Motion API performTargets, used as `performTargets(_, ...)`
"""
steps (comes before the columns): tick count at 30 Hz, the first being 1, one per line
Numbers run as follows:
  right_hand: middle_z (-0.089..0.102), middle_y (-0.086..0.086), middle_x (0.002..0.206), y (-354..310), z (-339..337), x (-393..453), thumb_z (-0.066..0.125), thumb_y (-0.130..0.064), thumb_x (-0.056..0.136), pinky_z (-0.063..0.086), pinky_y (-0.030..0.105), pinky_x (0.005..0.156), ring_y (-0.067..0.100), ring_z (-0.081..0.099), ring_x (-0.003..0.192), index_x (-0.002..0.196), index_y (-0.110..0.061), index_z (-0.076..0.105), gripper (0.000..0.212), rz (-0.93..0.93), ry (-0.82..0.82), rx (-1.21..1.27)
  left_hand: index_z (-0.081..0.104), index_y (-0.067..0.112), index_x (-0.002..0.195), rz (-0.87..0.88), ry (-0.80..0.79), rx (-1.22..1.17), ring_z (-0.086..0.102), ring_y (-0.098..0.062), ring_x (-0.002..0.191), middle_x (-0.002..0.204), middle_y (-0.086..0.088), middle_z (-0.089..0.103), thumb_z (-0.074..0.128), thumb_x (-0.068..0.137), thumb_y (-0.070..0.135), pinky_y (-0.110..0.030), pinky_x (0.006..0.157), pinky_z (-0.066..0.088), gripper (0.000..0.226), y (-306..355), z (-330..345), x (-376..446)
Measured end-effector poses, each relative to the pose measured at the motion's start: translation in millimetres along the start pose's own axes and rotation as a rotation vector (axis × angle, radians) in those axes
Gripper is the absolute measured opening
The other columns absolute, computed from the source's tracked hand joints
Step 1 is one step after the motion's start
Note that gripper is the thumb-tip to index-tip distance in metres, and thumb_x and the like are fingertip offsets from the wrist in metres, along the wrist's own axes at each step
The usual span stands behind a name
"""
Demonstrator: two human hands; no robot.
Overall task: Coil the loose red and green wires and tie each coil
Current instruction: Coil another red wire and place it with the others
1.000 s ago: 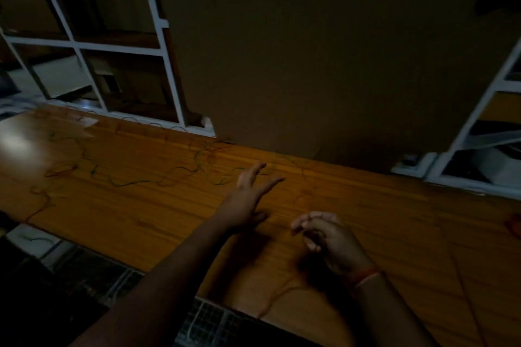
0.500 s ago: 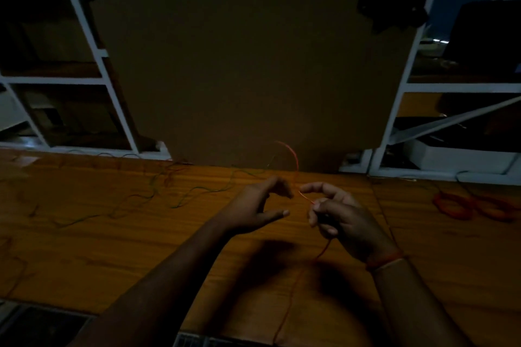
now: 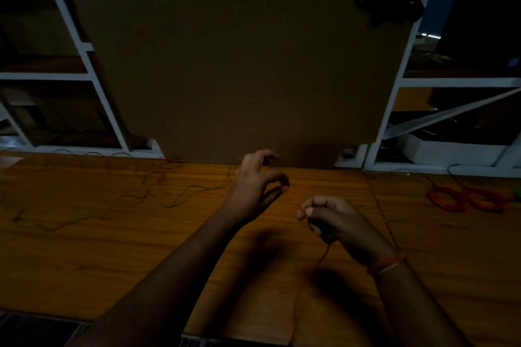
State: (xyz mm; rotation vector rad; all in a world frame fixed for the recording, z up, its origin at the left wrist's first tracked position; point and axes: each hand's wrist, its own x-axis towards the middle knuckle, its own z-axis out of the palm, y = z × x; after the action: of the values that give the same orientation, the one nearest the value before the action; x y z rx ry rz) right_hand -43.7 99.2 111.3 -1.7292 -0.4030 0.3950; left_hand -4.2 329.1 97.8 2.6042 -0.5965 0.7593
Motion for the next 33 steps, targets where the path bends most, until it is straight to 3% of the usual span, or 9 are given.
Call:
performTargets(4,0.049,0.0,0.061,7.2,-16.0,-6.5,0.045,-0.015,0.104,0.03,0.023,0.048,0.012,0.039,0.053,0.088,-0.008,0.063,0.025,-0.036,0.085,0.089,0.064,0.038,0.107,-0.087,-0.032,0.026,0.04,-0.009,0.132,0.138,0.013,0.052,0.058,0.097,0.043,-0.043,0.097,0.045,0.013,-12.5,-5.7,-0.8)
performTargets(8,0.05,0.0,0.06,19.1,-41.3,-10.6,0.042,-0.013,0.104,0.033,0.026,0.051,0.017,0.04,0.056,0.084,-0.009,0.062,0.028,0.013,0.18,0.062,0.065,0.034,0.112,-0.16,-0.087,0.102,0.055,-0.007,0.112,0.119,0.012,0.064,0.055,0.099,0.033,-0.033,0.089,0.053,0.017,-20.4,-12.2,-0.1)
performTargets(10,0.057,0.003,0.066,19.3,-49.0,-12.2,0.047,-0.025,0.103,0.039,0.029,0.056,0.019,0.049,0.061,0.088,-0.012,0.066,0.027,0.079,0.124,-0.029,0.065,0.03,0.114,-0.232,-0.083,0.057,0.06,-0.005,0.101,0.113,0.009,0.066,0.055,0.1,0.026,-0.029,0.083,0.055,0.017,-16.2,-16.0,1.2)
performTargets(13,0.07,0.007,0.085,9.0,-43.9,-11.4,0.046,-0.052,0.098,0.05,0.03,0.065,0.02,0.064,0.074,0.113,-0.017,0.068,0.044,0.255,-0.12,-0.068,0.064,0.028,0.12,-0.284,-0.115,-0.064,0.062,-0.001,0.097,0.114,0.011,0.067,0.057,0.101,0.019,-0.026,0.085,0.056,0.022,6.0,-18.6,7.5)
performTargets(15,0.072,0.009,0.089,-0.4,-30.7,-5.5,0.044,-0.054,0.1,0.05,0.028,0.063,0.02,0.065,0.076,0.124,-0.017,0.063,0.048,0.286,-0.236,-0.017,0.065,0.025,0.123,-0.254,-0.149,-0.086,0.063,0.001,0.093,0.112,0.01,0.069,0.059,0.1,0.014,-0.027,0.083,0.058,0.027,25.6,-17.1,13.1)
performTargets(19,0.051,-0.001,0.065,-10.3,-13.4,12.1,0.05,-0.035,0.101,0.034,0.028,0.056,0.012,0.045,0.055,0.107,-0.009,0.063,0.03,0.112,-0.076,0.351,0.066,0.026,0.114,-0.297,-0.169,-0.154,0.066,0.002,0.076,0.097,0.014,0.071,0.058,0.1,0.019,-0.029,0.073,0.061,0.018,42.8,-24.1,22.8)
performTargets(22,0.039,-0.007,0.059,-6.1,-26.8,18.9,0.046,-0.033,0.105,0.031,0.028,0.056,0.009,0.036,0.05,0.093,-0.014,0.059,0.026,-0.039,0.165,0.468,0.068,0.024,0.102,-0.407,-0.28,-0.439,0.067,-0.004,0.074,0.084,0.008,0.072,0.054,0.103,0.027,-0.03,0.073,0.058,0.014,32.7,-41.1,20.8)
performTargets(27,0.038,-0.007,0.062,4.1,-40.0,25.3,0.045,-0.035,0.107,0.035,0.027,0.051,0.009,0.036,0.053,0.094,-0.016,0.063,0.03,-0.096,0.509,0.229,0.061,0.008,0.092,-0.451,-0.254,-1.015,0.051,-0.015,0.064,0.071,-0.002,0.055,0.045,0.108,0.025,-0.027,0.065,0.045,0.028,18.5,-61.7,-2.9)
performTargets(33,0.059,-0.015,0.085,18.9,-11.3,39.1,0.043,-0.041,0.106,0.038,0.022,0.065,-0.003,0.055,0.077,0.097,-0.028,0.067,0.029,-0.14,0.449,-0.365,0.056,0.015,0.089,-0.646,-0.046,-1.867,0.03,-0.004,0.047,0.061,0.007,0.038,0.037,0.109,0.028,-0.018,0.046,0.024,0.03,23.3,-71.1,0.7)
